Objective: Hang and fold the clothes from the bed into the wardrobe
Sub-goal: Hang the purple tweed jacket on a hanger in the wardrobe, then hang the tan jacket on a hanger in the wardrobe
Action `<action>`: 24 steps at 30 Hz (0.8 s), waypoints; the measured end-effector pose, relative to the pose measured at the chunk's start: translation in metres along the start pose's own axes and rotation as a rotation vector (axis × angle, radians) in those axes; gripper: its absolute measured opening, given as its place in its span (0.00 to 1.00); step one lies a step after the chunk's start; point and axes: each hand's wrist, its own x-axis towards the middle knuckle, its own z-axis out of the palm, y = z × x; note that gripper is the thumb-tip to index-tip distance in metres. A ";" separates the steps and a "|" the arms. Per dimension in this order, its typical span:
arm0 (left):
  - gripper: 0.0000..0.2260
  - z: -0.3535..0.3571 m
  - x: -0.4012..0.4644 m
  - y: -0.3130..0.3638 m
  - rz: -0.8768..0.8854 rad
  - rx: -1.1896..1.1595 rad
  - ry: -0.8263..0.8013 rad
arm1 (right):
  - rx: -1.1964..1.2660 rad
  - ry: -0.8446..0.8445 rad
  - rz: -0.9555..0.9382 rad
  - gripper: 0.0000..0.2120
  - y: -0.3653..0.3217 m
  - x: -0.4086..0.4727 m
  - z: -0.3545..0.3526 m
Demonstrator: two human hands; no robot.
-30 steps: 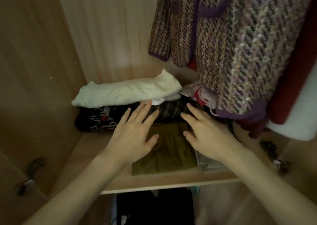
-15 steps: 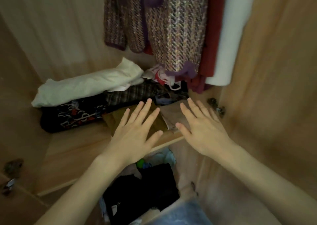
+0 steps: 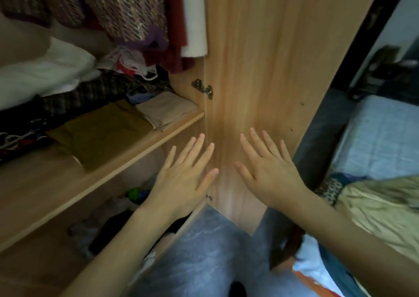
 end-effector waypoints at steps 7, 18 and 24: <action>0.34 0.012 0.012 0.079 0.204 -0.010 -0.015 | -0.012 -0.010 0.171 0.34 0.061 -0.079 -0.009; 0.36 0.053 0.030 0.267 0.457 -0.018 -0.093 | -0.021 0.028 0.468 0.39 0.201 -0.217 -0.035; 0.38 0.090 0.029 0.390 0.581 -0.019 -0.167 | -0.016 0.033 0.650 0.40 0.296 -0.313 -0.050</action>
